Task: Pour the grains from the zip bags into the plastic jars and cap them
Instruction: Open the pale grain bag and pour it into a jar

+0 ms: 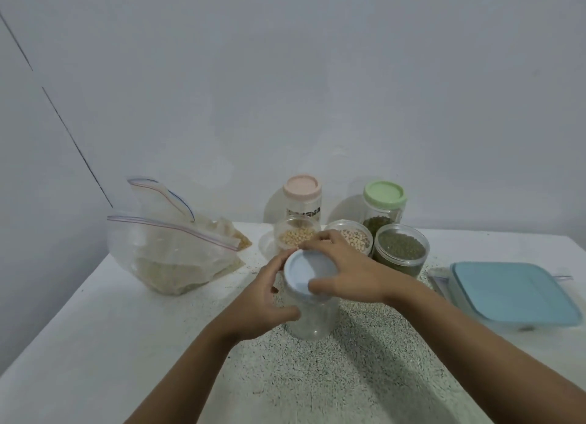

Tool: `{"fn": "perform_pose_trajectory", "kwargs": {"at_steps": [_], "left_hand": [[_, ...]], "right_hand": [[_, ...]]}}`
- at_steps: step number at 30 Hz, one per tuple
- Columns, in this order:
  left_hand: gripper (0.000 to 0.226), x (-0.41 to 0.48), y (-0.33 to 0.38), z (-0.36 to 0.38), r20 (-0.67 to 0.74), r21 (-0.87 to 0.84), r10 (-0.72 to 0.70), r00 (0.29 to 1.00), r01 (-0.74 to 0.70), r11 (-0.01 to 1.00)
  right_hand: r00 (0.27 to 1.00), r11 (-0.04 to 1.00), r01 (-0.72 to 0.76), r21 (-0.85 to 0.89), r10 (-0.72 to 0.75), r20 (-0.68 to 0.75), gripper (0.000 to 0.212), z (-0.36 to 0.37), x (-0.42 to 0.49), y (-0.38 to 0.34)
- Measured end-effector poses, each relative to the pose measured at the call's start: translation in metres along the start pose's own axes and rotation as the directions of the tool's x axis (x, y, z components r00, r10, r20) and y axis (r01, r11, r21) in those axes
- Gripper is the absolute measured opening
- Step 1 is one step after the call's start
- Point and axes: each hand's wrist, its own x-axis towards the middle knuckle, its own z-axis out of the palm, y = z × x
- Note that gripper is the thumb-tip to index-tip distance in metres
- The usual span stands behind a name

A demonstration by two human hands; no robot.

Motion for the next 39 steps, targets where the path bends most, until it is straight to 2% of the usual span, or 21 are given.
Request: {"fn": "perform_pose_trajectory", "kwargs": {"at_steps": [2, 4, 6, 7, 11, 14, 17, 19, 23, 25, 27, 29, 31, 32, 33, 34, 35, 37, 39], "left_hand": [[0.091, 0.006, -0.005, 0.009, 0.012, -0.081, 0.001, 1.0, 0.0, 0.997], [0.094, 0.014, -0.01, 0.021, -0.043, -0.144, 0.003, 0.999, -0.009, 0.99], [0.096, 0.02, -0.017, 0.032, -0.126, -0.189, 0.018, 0.992, -0.041, 0.981], [0.095, 0.023, -0.021, 0.036, -0.156, -0.205, 0.03, 0.987, -0.063, 0.977], [0.078, 0.033, -0.031, 0.045, -0.213, -0.256, 0.076, 0.974, -0.131, 0.958], [0.071, 0.037, -0.033, 0.044, -0.205, -0.281, 0.087, 0.975, -0.144, 0.949], [0.072, 0.04, -0.039, 0.04, -0.163, -0.275, 0.072, 0.984, -0.115, 0.955], [0.07, 0.043, -0.043, 0.037, -0.135, -0.283, 0.061, 0.989, -0.097, 0.954], [0.077, 0.045, -0.048, 0.039, -0.099, -0.304, 0.068, 0.993, -0.096, 0.948], [0.081, 0.046, -0.049, 0.039, -0.093, -0.319, 0.07, 0.993, -0.096, 0.943], [0.08, 0.045, -0.048, 0.039, -0.086, -0.31, 0.066, 0.994, -0.089, 0.947], [0.085, 0.043, -0.042, 0.038, -0.097, -0.324, 0.078, 0.992, -0.106, 0.94], [0.096, 0.043, -0.039, 0.038, -0.113, -0.323, 0.099, 0.989, -0.131, 0.937], [0.097, 0.043, -0.038, 0.038, -0.109, -0.328, 0.096, 0.989, -0.127, 0.936], [0.09, 0.044, -0.039, 0.038, -0.097, -0.341, 0.087, 0.992, -0.115, 0.933], [0.082, 0.044, -0.041, 0.039, -0.082, -0.343, 0.09, 0.993, -0.113, 0.933], [0.077, 0.044, -0.042, 0.04, -0.076, -0.348, 0.081, 0.994, -0.103, 0.932], [0.074, 0.042, -0.042, 0.039, -0.067, -0.354, 0.042, 0.997, -0.063, 0.933], [0.074, 0.041, -0.045, 0.04, -0.049, -0.337, 0.048, 0.998, -0.061, 0.94]], "right_hand": [[0.997, 0.994, -0.019, 0.111, 0.026, -0.066, 0.062, 0.008, 0.008, -0.005], [0.974, 1.0, -0.026, 0.006, 0.027, -0.225, 0.05, 0.029, 0.018, -0.007], [0.91, 0.991, -0.036, -0.129, -0.021, -0.414, 0.053, 0.048, 0.025, -0.004], [0.88, 0.993, -0.02, -0.119, -0.039, -0.473, 0.053, 0.052, 0.027, 0.0], [0.831, 0.995, 0.097, -0.032, -0.099, -0.548, 0.049, 0.052, 0.032, 0.011], [0.836, 0.984, 0.172, -0.053, -0.174, -0.52, 0.046, 0.048, 0.036, 0.017], [0.866, 0.936, 0.352, 0.003, -0.324, -0.38, 0.044, 0.034, 0.039, 0.022], [0.873, 0.912, 0.409, -0.026, -0.399, -0.279, 0.045, 0.025, 0.042, 0.024], [0.878, 0.865, 0.377, -0.33, -0.448, -0.17, 0.056, 0.019, 0.04, 0.025], [0.89, 0.819, 0.291, -0.495, -0.421, -0.174, 0.063, 0.015, 0.033, 0.02], [0.917, 0.777, 0.23, -0.587, -0.375, -0.137, 0.066, 0.01, 0.031, 0.012], [0.927, 0.808, 0.319, -0.496, -0.375, -0.015, 0.058, 0.001, 0.029, 0.0], [0.908, 0.878, 0.42, -0.229, -0.404, 0.114, 0.044, -0.011, 0.026, -0.009], [0.902, 0.898, 0.427, -0.104, -0.415, 0.118, 0.038, -0.016, 0.025, -0.012], [0.904, 0.903, 0.426, -0.057, -0.422, 0.074, 0.034, -0.018, 0.023, -0.014], [0.911, 0.905, 0.409, -0.119, -0.411, 0.005, 0.037, -0.017, 0.022, -0.014], [0.927, 0.897, 0.347, -0.273, -0.373, -0.044, 0.046, -0.014, 0.022, -0.014], [0.974, 0.796, 0.138, -0.59, -0.218, -0.066, 0.069, -0.006, 0.022, -0.016], [0.983, 0.74, 0.114, -0.663, -0.181, -0.033, 0.069, 0.0, 0.023, -0.013]]}}
